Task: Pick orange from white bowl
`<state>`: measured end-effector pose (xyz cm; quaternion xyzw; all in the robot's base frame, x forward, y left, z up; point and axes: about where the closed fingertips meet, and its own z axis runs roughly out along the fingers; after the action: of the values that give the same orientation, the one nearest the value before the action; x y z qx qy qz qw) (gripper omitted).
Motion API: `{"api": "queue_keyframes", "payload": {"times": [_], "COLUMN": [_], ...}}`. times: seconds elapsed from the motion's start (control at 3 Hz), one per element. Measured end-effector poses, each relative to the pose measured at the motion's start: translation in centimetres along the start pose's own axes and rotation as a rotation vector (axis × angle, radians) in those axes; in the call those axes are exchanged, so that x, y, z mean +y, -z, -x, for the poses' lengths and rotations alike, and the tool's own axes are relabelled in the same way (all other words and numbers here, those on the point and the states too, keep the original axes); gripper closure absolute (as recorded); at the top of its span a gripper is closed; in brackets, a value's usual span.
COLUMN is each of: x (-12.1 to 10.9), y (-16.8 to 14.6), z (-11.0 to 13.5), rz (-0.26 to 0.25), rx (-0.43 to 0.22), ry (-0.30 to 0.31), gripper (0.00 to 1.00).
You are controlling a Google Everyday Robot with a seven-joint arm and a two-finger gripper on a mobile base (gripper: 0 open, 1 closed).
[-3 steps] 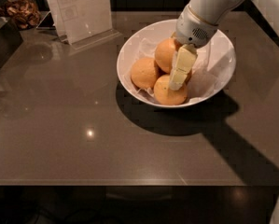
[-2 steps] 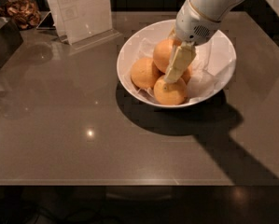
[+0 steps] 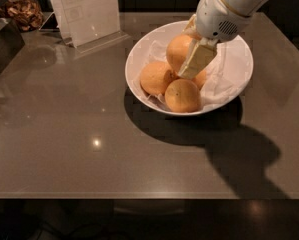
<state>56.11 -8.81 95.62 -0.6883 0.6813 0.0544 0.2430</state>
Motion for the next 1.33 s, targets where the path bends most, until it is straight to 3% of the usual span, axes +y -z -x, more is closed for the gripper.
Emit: {"api": "queue_keyframes", "payload": {"times": [0.33, 0.67, 1.0, 1.33], "x": [0.5, 2.2, 4.6, 7.1], "y": [1.3, 3.0, 6.0, 8.6], "z": [-0.4, -1.3, -3.1, -5.0], "rz": [-0.025, -0.065, -0.141, -0.232], "rx": [-0.066, -0.201, -0.32, -0.365], "ry": [0.0, 0.008, -0.023, -0.075], "gripper": [1.0, 1.0, 1.0, 1.0]}}
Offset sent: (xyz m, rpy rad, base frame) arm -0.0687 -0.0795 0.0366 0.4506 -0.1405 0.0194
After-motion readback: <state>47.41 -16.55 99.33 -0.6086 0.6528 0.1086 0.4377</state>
